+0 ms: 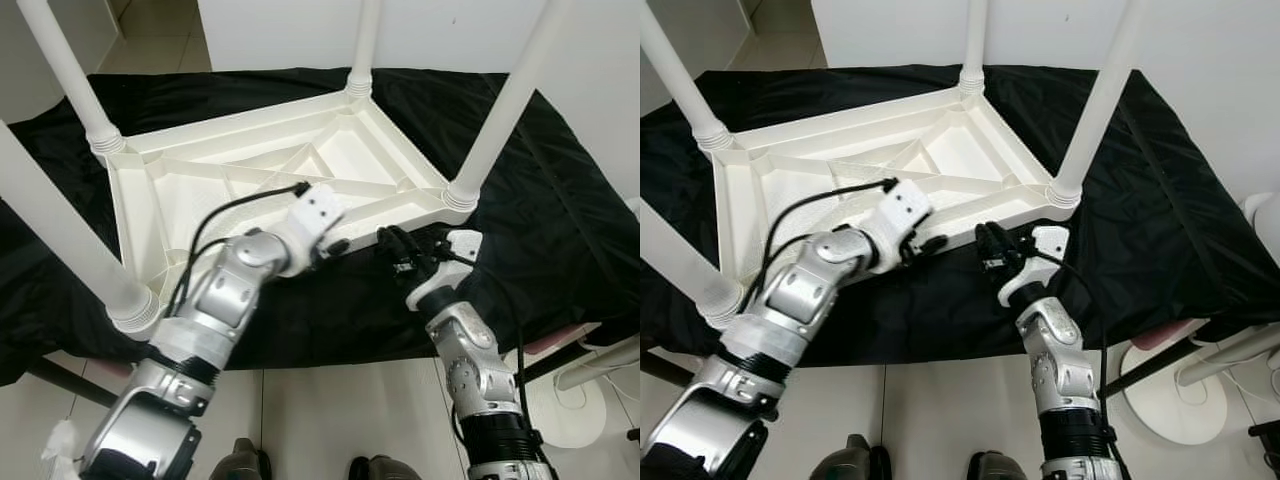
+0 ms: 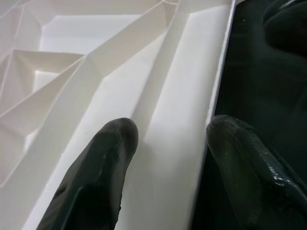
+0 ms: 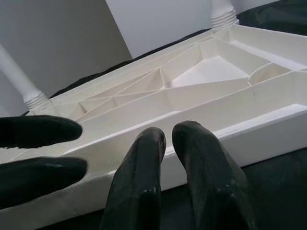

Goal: Building children table

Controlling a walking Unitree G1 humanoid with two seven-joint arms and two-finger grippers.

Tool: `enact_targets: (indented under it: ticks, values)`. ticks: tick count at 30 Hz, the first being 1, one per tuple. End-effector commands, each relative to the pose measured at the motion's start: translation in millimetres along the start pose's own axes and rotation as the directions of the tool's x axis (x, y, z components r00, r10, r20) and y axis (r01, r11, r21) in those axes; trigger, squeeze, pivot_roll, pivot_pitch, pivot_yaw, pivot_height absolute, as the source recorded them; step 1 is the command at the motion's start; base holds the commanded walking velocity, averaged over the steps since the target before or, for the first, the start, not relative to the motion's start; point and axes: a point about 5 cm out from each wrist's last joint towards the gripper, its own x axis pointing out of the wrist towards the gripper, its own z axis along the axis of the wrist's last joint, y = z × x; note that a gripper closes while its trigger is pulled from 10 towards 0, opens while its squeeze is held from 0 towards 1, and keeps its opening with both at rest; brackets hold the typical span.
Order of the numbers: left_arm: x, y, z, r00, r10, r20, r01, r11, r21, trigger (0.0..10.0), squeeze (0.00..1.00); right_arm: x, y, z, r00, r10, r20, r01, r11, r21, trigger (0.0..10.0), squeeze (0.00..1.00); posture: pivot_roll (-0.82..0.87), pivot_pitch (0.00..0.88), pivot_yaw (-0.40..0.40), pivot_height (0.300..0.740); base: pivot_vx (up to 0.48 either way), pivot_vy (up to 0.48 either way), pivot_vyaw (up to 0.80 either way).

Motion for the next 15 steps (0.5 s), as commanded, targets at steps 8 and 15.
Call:
enact_targets:
  ticks: [8,15]
  values:
    - [-50.4,8.8,-36,0.985,-0.132,-0.111,0.13,0.991,-0.029,10.0,0.0,1.6,-1.8,-2,1.0,0.011,-0.017,-0.011,1.0,-0.01,10.0,0.0,-0.03,0.069,0.021,0.74,0.0,0.0,0.0]
    - [-63.0,14.7,-46,0.98,-0.122,-0.154,0.115,0.992,-0.056,10.0,0.0,3.0,-1.9,-2,1.0,0.014,-0.019,-0.014,1.0,-0.013,10.0,0.0,-0.02,0.067,0.018,0.74,0.0,0.0,0.0]
